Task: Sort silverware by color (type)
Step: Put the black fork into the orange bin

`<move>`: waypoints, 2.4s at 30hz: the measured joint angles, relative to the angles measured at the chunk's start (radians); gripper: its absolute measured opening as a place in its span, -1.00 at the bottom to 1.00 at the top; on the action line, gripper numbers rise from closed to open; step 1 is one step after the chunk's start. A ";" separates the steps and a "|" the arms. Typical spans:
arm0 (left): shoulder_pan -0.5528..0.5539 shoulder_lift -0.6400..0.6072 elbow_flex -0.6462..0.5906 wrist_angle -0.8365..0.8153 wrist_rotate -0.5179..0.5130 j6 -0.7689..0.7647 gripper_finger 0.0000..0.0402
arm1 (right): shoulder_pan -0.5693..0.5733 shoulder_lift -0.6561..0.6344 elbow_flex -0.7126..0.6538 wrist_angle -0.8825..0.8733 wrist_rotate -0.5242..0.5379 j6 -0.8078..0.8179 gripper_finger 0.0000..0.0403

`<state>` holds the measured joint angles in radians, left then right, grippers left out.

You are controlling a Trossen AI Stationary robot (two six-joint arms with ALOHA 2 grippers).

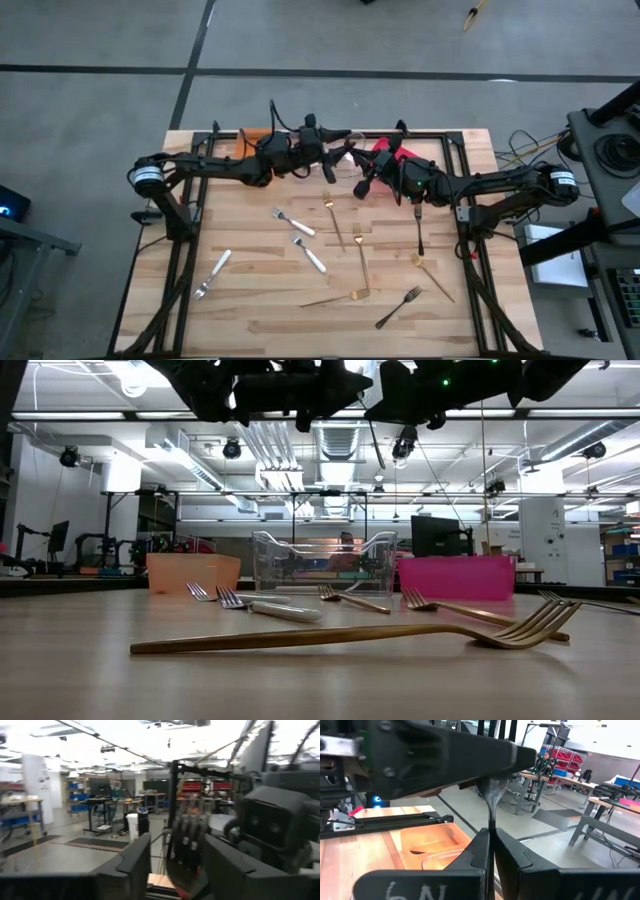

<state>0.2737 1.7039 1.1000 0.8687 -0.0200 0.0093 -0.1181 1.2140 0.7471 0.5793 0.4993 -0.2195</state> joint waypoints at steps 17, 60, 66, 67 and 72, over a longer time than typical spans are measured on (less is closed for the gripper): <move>-0.005 0.000 0.002 -0.059 -0.102 -0.132 -1.00 | 0.000 0.000 0.001 -0.028 0.000 0.049 -0.86; 0.436 -0.327 0.113 -1.420 0.020 0.236 -1.00 | -0.007 -0.002 0.001 -0.104 0.001 0.091 0.00; 0.588 -0.239 0.185 -1.577 0.084 0.273 -1.00 | -0.007 -0.002 0.001 -0.111 0.001 0.088 0.00; 0.607 -0.222 0.195 -1.591 0.103 0.274 -1.00 | -0.007 -0.002 0.001 -0.113 0.001 0.087 0.00; 0.675 -0.147 0.214 -1.629 0.175 0.296 -1.00 | -0.007 -0.002 0.001 -0.137 0.001 0.088 0.00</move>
<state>0.9482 1.5569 1.3140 -0.7599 0.1553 0.3056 -0.1249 1.2118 0.7479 0.4426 0.5007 -0.1314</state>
